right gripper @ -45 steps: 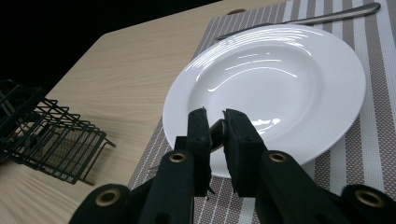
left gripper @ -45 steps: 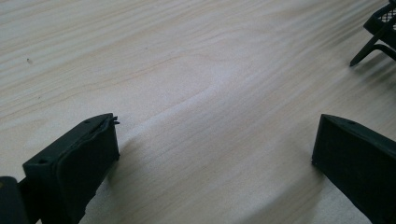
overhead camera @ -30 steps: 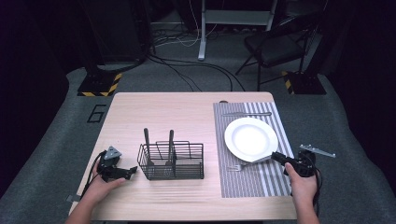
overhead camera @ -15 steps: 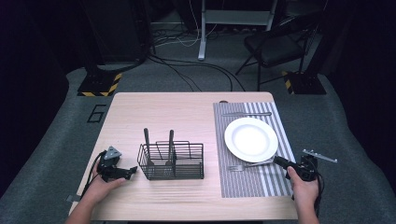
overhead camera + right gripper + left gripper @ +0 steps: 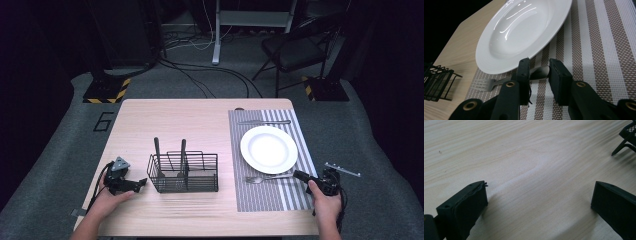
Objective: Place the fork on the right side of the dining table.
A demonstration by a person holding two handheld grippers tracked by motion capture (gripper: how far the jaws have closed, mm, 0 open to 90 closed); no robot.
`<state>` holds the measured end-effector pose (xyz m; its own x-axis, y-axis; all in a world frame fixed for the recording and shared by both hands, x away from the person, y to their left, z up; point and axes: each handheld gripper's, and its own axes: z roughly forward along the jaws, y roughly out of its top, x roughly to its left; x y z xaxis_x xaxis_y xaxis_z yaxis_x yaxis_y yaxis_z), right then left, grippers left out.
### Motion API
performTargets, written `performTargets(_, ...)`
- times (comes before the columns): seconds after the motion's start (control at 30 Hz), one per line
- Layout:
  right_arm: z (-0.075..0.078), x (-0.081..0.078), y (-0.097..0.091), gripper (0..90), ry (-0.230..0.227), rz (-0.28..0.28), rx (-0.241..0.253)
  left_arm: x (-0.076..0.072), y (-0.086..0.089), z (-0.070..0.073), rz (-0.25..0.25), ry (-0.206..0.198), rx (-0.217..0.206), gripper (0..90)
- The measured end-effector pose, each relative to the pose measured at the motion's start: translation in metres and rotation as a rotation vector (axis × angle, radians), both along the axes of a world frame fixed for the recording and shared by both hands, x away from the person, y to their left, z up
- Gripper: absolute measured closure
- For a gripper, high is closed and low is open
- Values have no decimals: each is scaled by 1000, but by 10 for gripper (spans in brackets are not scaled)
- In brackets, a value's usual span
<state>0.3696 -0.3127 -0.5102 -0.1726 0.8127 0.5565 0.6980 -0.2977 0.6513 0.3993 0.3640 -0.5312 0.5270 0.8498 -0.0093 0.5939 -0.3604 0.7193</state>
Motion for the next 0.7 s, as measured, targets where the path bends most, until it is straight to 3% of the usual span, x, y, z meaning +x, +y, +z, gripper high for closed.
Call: performTargets(0.7, -4, 3, 3, 638, 20, -6, -109, 0, 0, 0, -1, -4, 1, 1)
